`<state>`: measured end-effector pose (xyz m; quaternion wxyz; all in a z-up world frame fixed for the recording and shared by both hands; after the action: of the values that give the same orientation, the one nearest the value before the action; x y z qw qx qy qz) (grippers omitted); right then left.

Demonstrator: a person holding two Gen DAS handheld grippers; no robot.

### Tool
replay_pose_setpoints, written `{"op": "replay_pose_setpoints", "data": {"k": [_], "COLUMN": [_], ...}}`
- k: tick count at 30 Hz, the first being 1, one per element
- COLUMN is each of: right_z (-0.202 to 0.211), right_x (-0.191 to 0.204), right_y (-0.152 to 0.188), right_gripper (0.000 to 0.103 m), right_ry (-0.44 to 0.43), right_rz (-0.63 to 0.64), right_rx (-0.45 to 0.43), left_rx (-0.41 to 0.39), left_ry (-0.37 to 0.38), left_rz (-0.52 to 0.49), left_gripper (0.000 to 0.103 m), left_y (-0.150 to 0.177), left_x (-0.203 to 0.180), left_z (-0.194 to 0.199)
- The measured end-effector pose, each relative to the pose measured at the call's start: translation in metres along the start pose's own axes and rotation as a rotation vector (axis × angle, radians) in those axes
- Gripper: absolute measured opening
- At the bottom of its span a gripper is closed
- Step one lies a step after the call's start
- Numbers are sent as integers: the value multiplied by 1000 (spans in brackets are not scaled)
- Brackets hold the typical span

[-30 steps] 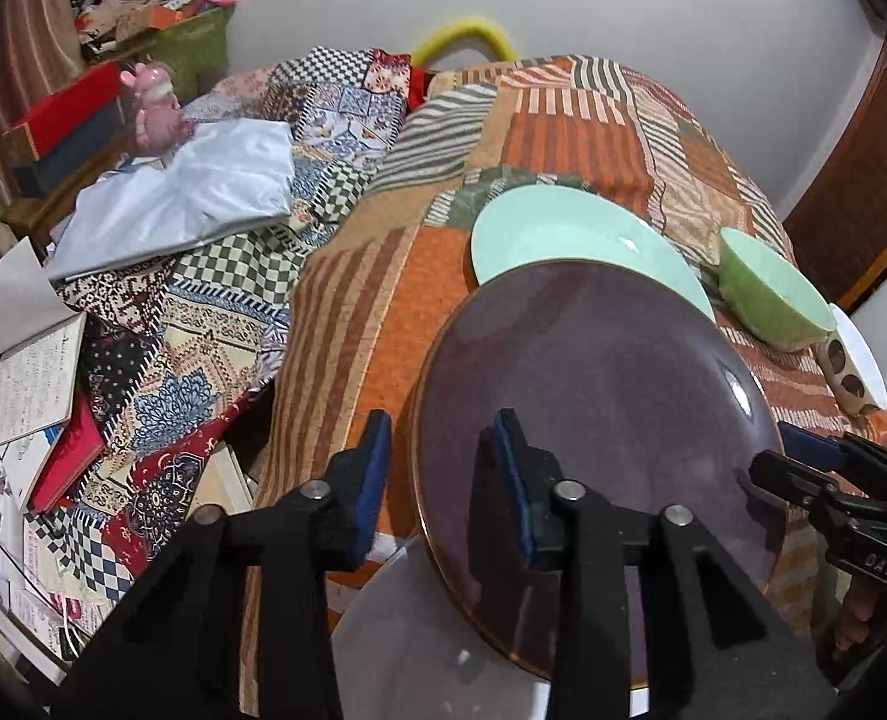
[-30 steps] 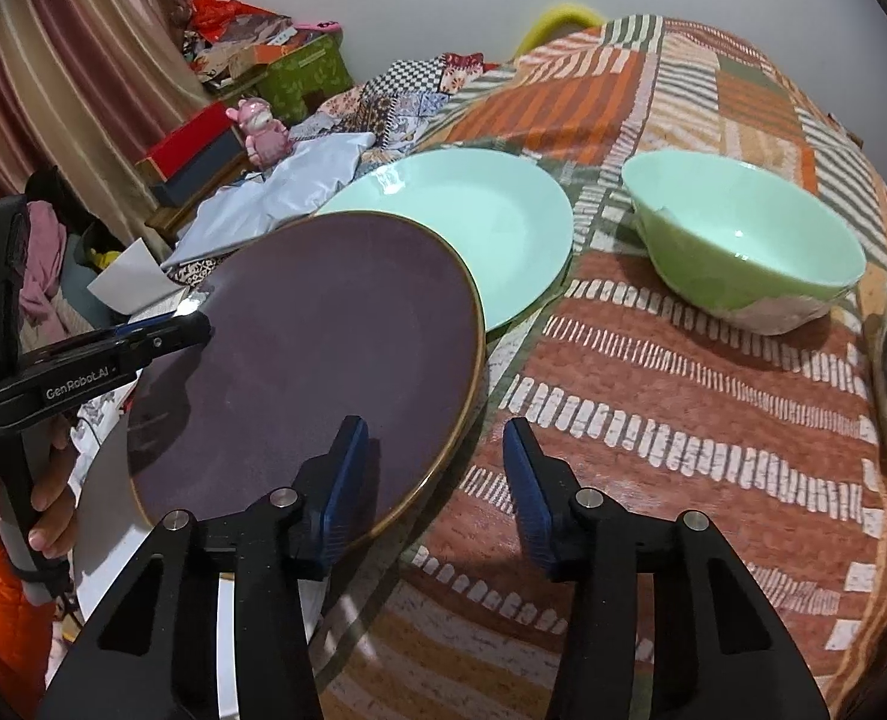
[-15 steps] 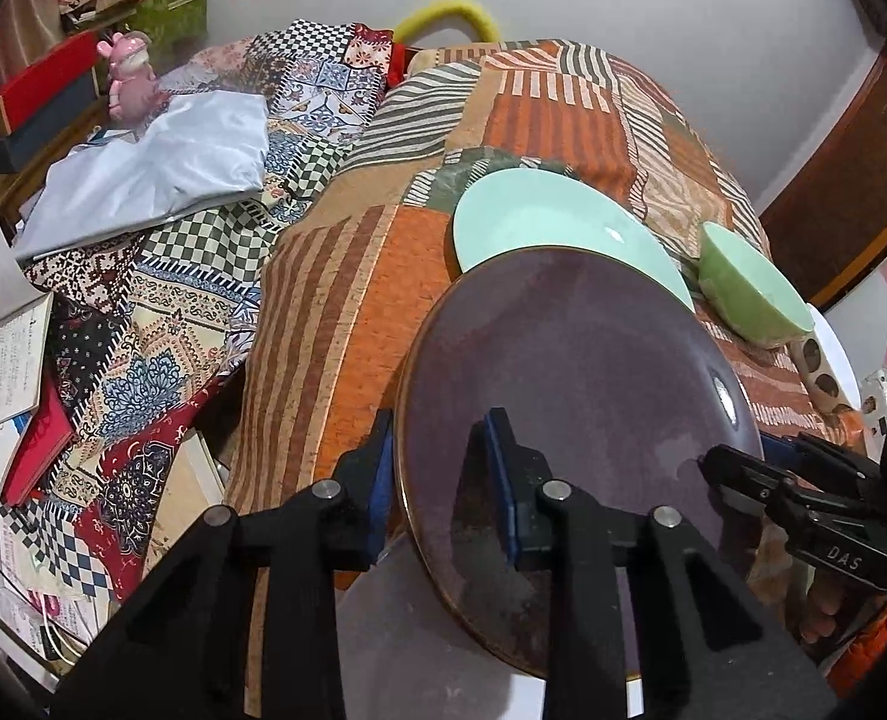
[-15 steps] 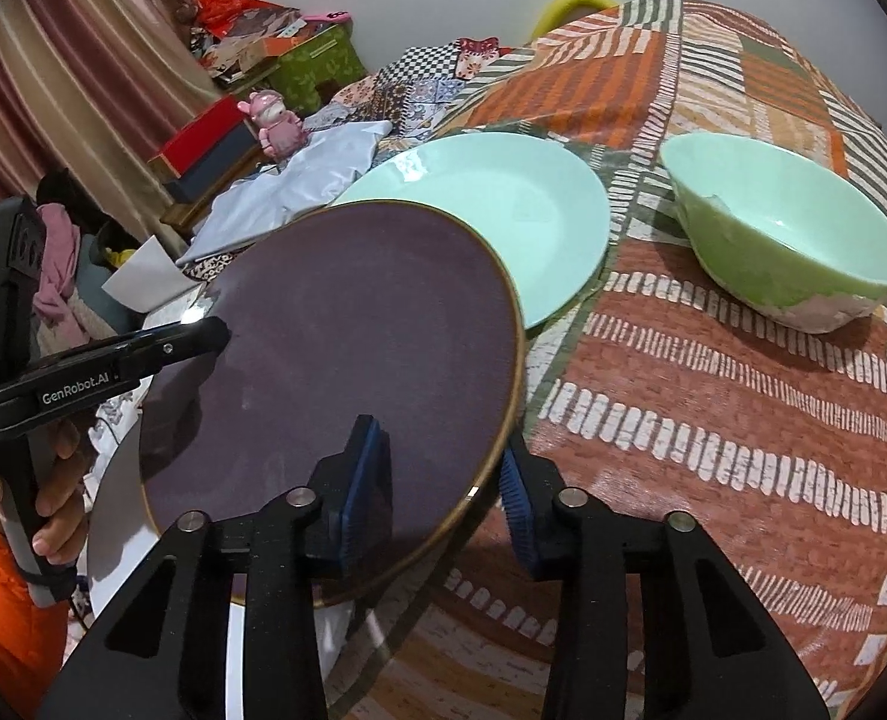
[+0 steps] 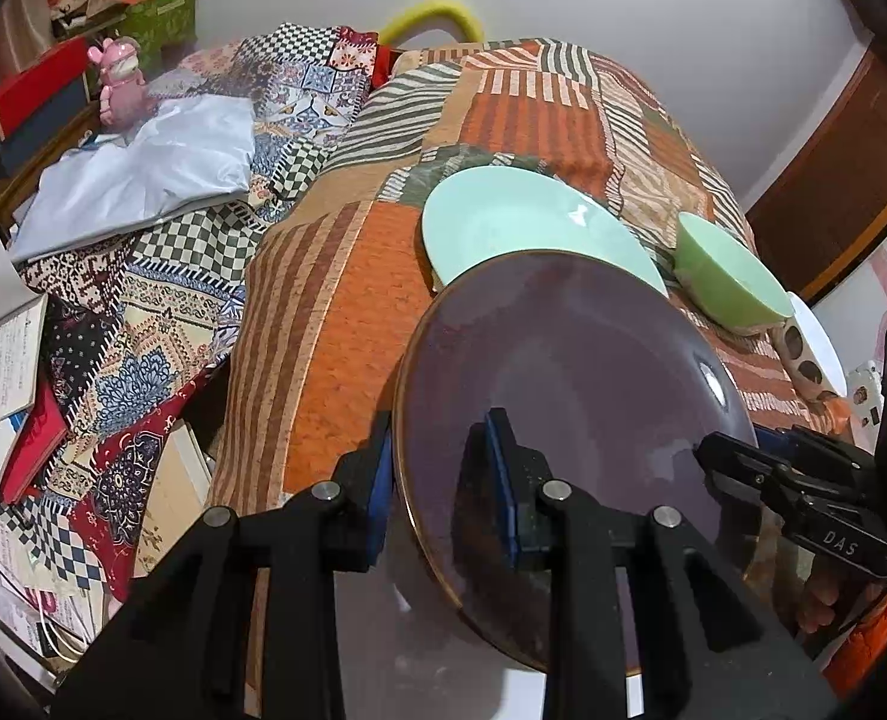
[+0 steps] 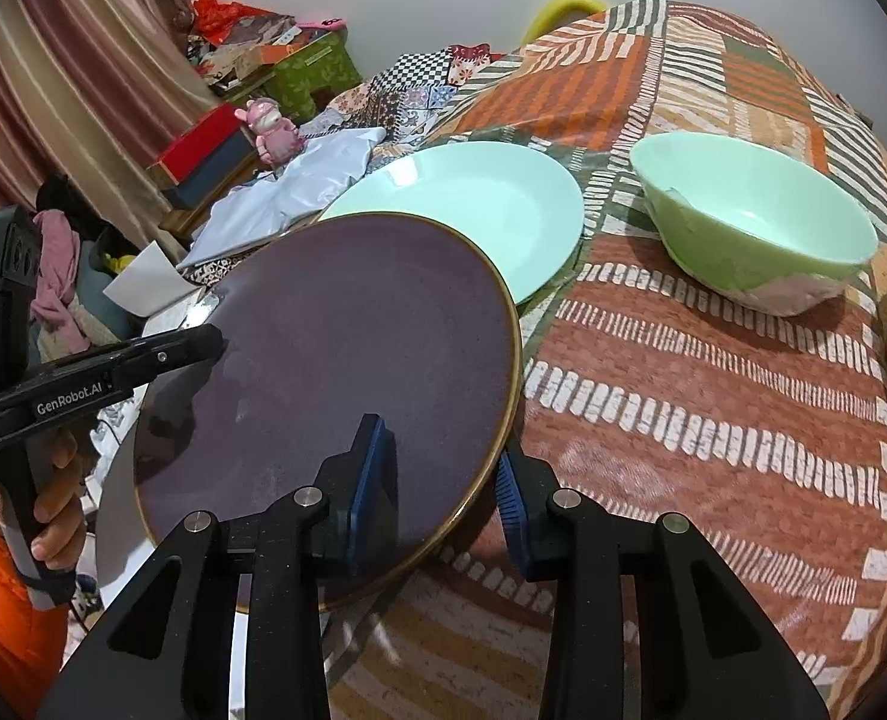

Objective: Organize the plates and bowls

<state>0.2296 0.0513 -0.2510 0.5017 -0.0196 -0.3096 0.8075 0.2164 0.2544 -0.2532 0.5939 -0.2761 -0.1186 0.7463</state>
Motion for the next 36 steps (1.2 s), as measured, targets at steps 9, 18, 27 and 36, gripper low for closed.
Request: {"op": "replay_pose_setpoints", "data": {"k": [9, 18, 27, 36], "right_z": [21, 53, 84, 104], "right_x": [-8, -12, -26, -47], "right_y": [5, 15, 31, 48], "right_gripper": [32, 32, 32, 32], "right_ry": [13, 30, 59, 66], "right_rz": [-8, 5, -1, -41], "right_rx": [-38, -85, -124, -138], "left_rx": [-27, -50, -62, -62], "left_ry": [4, 13, 37, 71], "left_rz": [-20, -20, -38, -39], "left_gripper": [29, 29, 29, 29], "left_y": [7, 14, 29, 43], "left_x": [-22, -47, -81, -114], "left_z": [17, 34, 48, 54]}}
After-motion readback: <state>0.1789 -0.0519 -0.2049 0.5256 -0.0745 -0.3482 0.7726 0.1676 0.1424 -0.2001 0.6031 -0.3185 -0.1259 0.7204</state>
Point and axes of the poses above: each gripper's, at about its wrist camera, not at the fingertips, and z roughly against the way its jaws point, x to its left, y to its underside, the point moved 4 cm from there along -z, roughly the way its jaws point, and after that the axes turned 1 degree about y, right-handed, at the moved point
